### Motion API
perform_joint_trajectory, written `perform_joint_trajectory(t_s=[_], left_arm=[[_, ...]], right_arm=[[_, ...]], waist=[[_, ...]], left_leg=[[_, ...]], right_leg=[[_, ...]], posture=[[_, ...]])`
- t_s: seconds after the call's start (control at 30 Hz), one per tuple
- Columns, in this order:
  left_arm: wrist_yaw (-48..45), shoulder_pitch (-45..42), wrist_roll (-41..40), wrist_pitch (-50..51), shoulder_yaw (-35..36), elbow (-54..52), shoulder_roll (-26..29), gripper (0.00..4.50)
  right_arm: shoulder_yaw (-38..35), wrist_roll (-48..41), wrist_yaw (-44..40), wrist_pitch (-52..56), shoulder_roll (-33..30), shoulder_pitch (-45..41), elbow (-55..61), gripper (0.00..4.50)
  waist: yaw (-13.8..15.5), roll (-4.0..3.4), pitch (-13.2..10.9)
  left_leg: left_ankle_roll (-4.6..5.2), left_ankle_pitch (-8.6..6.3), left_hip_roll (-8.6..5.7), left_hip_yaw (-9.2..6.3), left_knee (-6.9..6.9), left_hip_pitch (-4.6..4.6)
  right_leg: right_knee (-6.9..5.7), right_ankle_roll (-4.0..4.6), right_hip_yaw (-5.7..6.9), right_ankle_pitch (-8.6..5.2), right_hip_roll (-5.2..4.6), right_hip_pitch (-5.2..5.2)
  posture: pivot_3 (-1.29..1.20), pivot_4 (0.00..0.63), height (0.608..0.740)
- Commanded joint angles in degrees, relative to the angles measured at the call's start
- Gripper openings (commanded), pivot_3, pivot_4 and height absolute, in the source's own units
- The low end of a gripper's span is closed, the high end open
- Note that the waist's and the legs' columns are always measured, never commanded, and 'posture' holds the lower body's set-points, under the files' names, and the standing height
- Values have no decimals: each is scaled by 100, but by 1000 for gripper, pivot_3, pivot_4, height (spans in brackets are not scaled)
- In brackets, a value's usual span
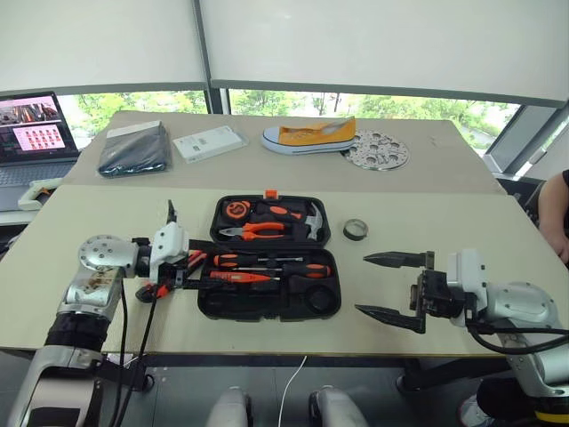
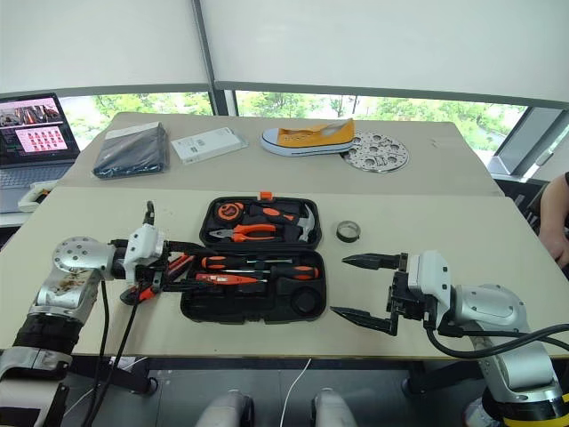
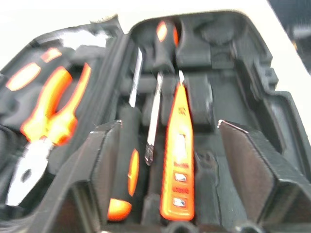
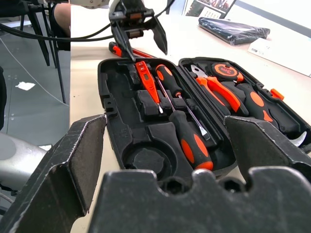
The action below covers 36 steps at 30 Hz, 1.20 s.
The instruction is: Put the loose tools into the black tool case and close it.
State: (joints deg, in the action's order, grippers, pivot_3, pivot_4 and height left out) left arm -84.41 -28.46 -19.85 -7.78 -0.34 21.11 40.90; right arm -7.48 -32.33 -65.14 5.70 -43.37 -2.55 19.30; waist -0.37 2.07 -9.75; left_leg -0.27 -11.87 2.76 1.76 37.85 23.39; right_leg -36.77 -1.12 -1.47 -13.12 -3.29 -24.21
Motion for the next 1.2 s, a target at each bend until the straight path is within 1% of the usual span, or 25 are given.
perform_joint_trajectory(t_s=[0.03,0.07,0.13,0.17,0.23,0.3,0.43,0.57,0.63,0.77,0.9,1.0,1.07,1.1,1.17,1.2], left_arm=[[163,-13,-329,309,148,-242,-232,2763],[175,-1,-271,326,100,-228,-260,2517],[233,17,-140,301,26,-176,-330,1799],[281,24,-71,265,-13,-139,-378,1333],[359,35,156,41,-136,1,-460,828],[334,70,339,-176,-240,126,-488,33],[331,107,483,-417,-326,405,-562,33],[417,100,807,-723,-489,637,-524,33],[630,65,1074,-632,-609,643,-479,33],[454,83,1103,-573,-775,486,-439,33],[579,104,1290,-257,-932,304,-309,33],[687,116,1104,-226,-803,168,-385,33],[705,141,780,-221,-568,36,-452,33],[738,134,490,-430,-300,-39,-522,33],[838,181,-181,-271,276,-393,-539,33],[945,233,-418,-75,513,-573,-495,275]], right_arm=[[-23,-48,40,22,74,-35,56,4500],[-9,-43,48,25,89,-44,55,4500],[17,-28,59,25,118,-62,49,4500],[32,-17,61,21,132,-75,39,4500],[65,1,62,8,161,-125,-3,4500],[86,15,62,-9,180,-166,-43,4500],[96,105,120,-119,247,-228,-123,4500],[101,173,163,-160,296,-214,-148,4500],[92,181,161,-157,301,-189,-148,4500],[69,183,154,-134,292,-174,-162,4500],[79,171,137,-95,271,-209,-187,4500],[98,178,106,-94,264,-271,-251,4500],[108,193,81,-121,267,-315,-307,4500],[99,195,70,-149,276,-343,-347,4500],[44,181,60,-264,339,-405,-448,4500],[12,167,67,-328,381,-436,-496,4500]], waist=[[10,0,0],[14,0,0],[14,0,0],[14,0,0],[8,0,0],[4,0,0],[-1,0,0],[2,-5,3],[-5,-9,6],[-39,-22,13],[-57,-28,16],[-46,-28,17],[-44,-28,17],[-42,-28,17],[-46,-24,14],[-46,-16,10]], left_leg=[[0,0,0,0,0,0],[0,0,0,0,0,0],[0,0,-1,0,0,0],[0,0,-1,0,0,0],[0,0,-1,0,0,-2],[0,0,-1,0,0,-4],[0,0,-1,0,0,-3],[0,0,-1,1,0,-8],[0,0,-1,1,0,-12],[0,0,-1,1,0,-20],[0,0,1,3,0,-22],[0,0,1,5,0,-22],[0,0,0,6,0,-21],[0,0,0,6,0,-21],[0,0,1,8,0,-18],[0,0,2,8,0,-13]], right_leg=[[0,0,0,0,0,0],[1,-1,0,1,0,1],[0,-2,0,1,0,1],[0,-2,0,1,1,0],[0,-2,-1,1,1,1],[-1,-2,-2,1,2,2],[-1,-1,-3,1,2,0],[-1,-1,-3,2,2,5],[-3,-1,-4,2,2,8],[-8,-1,-8,2,4,11],[-10,-1,-14,1,7,9],[-10,-1,-17,1,7,9],[-10,-2,-17,2,7,8],[-10,-2,-18,2,6,7],[-10,-2,-19,2,6,3],[-10,-2,-19,2,7,-1]], posture=[[0,150,740],[0,150,740],[0,150,740],[0,150,740],[0,150,740],[0,150,740],[0,150,740],[0,150,740],[0,150,740],[0,150,740],[0,150,740],[0,150,740],[0,150,740],[0,150,740],[0,150,740],[0,150,740]])
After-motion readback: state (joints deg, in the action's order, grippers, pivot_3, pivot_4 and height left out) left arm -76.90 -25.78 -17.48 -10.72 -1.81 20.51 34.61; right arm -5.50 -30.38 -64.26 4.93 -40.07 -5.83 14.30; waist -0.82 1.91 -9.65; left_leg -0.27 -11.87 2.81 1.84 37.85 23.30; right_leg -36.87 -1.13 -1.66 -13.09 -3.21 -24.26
